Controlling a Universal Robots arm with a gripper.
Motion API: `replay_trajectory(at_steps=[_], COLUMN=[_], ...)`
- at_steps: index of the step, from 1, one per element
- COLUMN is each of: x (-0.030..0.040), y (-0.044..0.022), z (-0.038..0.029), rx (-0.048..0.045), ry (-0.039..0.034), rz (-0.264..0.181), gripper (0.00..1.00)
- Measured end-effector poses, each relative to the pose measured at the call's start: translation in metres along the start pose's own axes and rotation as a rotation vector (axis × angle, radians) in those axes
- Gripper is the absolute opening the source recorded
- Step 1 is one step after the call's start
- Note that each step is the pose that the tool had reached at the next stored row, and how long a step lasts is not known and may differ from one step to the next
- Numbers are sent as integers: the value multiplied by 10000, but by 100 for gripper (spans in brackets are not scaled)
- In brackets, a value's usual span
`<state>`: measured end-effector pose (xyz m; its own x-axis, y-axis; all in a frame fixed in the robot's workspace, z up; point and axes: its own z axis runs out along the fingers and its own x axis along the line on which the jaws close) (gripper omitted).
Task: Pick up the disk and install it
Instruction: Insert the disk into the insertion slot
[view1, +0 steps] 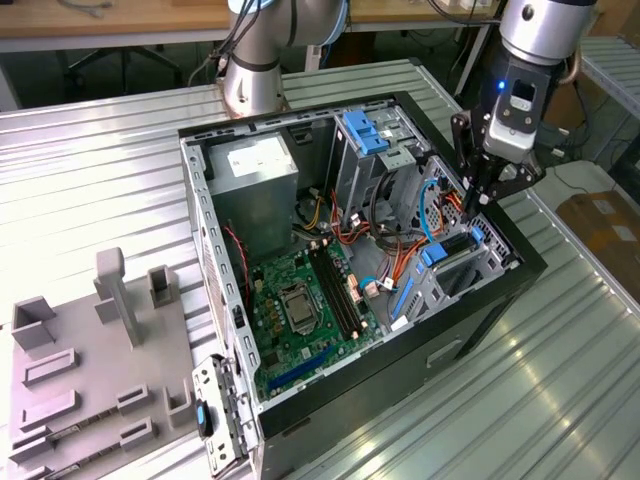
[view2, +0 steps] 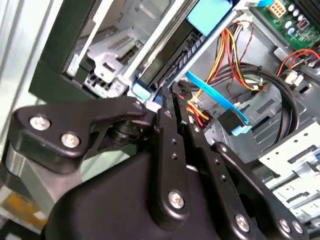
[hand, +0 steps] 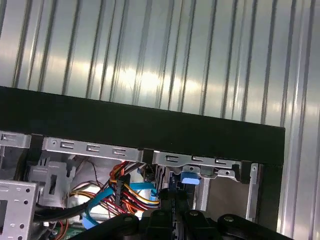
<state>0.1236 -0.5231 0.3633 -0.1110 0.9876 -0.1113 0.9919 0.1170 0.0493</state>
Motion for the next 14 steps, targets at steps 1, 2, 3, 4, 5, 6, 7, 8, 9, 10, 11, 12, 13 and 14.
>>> replay_trajectory(at_steps=[1, 2, 3, 4, 5, 6, 7, 8, 9, 10, 11, 12, 13, 14], x=[2, 2, 3, 4, 7, 10, 13, 14, 15, 16, 18, 17, 16, 14], y=[1, -1, -4, -15, -32, -54, -82, -82, -83, -83, -83, -87, -98, -109], z=[8, 11, 14, 23, 27, 29, 30, 36, 42, 51, 63, 64, 65, 66], rx=[-34, -56, -85, -160, -241, -273, -296, -288, -263, -256, -307, -449, -583, -656], ry=[-15, -19, -22, -28, -38, -42, -46, -63, -80, -93, -102, -103, -75, -40], rz=[168, 200, 218, 246, 259, 276, 312, 529, 781, 967, 1041, 1061, 1078, 1089], gripper=[16, 16, 16, 16, 16, 16, 16, 16, 16, 16, 16, 16, 16, 16])
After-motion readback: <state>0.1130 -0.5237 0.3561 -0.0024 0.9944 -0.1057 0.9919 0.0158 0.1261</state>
